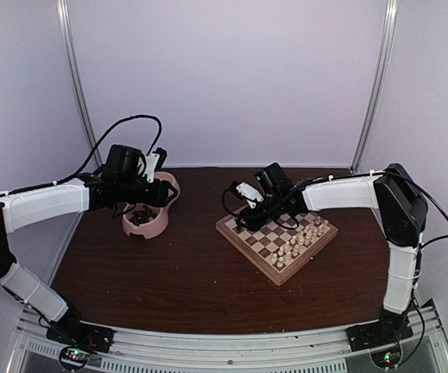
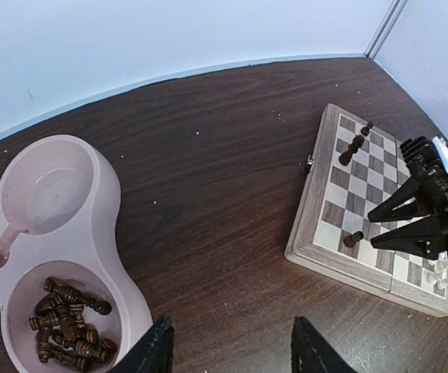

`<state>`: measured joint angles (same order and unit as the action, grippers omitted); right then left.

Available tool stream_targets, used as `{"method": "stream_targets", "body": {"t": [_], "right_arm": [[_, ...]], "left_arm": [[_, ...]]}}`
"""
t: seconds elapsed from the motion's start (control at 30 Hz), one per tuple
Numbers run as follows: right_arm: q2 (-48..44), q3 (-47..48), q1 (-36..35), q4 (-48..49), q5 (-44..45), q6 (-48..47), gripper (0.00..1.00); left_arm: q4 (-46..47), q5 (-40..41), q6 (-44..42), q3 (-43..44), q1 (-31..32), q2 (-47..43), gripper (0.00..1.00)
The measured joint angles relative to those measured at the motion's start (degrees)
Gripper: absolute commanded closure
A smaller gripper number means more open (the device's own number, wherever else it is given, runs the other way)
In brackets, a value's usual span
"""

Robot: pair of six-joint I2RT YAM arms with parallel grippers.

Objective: Set up the chess pieces on the board
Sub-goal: Move the pawn to g7.

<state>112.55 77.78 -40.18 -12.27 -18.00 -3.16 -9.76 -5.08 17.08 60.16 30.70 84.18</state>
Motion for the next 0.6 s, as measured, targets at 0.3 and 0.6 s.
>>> {"method": "stream_targets", "body": {"t": [0.3,0.6], "right_arm": [[1.8,0.9,-0.6,-1.5,0.3,-0.2,0.71],[2.6,1.8,-0.6,-1.5,0.9,-0.2,0.72]], "left_arm": [[-0.7,0.4,0.2,-0.3,0.0,-0.3,0.48],[-0.9,0.4,0.2,-0.3,0.0,-0.3,0.48]]}}
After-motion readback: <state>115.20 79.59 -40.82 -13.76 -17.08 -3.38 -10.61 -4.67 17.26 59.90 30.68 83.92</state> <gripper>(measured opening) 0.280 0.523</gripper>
